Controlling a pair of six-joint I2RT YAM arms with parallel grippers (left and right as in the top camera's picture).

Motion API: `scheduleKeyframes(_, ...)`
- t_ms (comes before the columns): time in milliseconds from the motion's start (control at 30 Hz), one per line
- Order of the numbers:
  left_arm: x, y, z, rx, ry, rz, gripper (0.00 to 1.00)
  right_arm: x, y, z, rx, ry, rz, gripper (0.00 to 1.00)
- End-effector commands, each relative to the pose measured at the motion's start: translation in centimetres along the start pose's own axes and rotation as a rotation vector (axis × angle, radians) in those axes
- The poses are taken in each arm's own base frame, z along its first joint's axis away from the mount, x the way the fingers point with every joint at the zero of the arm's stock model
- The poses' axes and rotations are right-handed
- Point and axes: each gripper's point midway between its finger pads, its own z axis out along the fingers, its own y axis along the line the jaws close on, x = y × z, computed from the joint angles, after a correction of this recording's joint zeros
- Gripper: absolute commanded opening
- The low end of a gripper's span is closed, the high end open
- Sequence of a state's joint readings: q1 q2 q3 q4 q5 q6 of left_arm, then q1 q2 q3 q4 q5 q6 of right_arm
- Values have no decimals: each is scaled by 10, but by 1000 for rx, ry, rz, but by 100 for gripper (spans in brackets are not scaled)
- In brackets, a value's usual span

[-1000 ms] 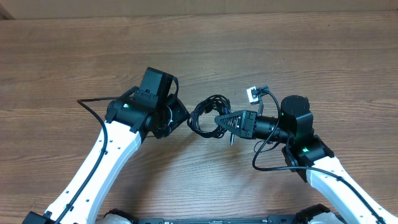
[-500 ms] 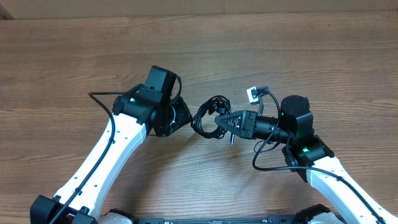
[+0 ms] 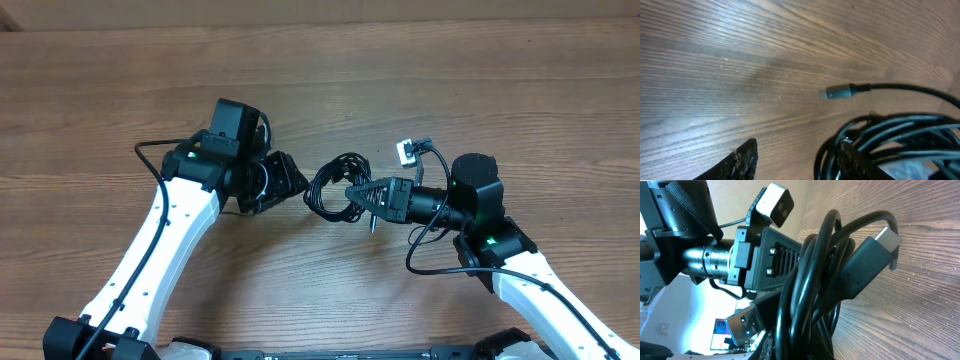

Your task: Untangle cables

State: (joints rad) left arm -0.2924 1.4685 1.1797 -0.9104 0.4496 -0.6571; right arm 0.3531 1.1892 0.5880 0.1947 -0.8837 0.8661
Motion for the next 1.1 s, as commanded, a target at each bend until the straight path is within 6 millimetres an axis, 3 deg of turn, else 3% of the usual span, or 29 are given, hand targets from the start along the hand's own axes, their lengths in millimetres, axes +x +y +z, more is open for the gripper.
scheduleKeyframes(0, 9, -12, -4, 43, 18, 61, 52, -4, 11, -1, -25, -6, -41, 4)
scheduleKeyframes(467, 5, 13, 15, -69, 44, 19, 49, -4, 11, -2, -26, -6, -41, 4)
scheduleKeyframes(667, 9, 14, 16, -73, 61, 38, 49, -4, 11, -2, -26, -6, -41, 4)
scheduleKeyframes(1067, 37, -15, 22, 35, 170, 142, 51, -4, 11, -2, -26, -7, -34, 4)
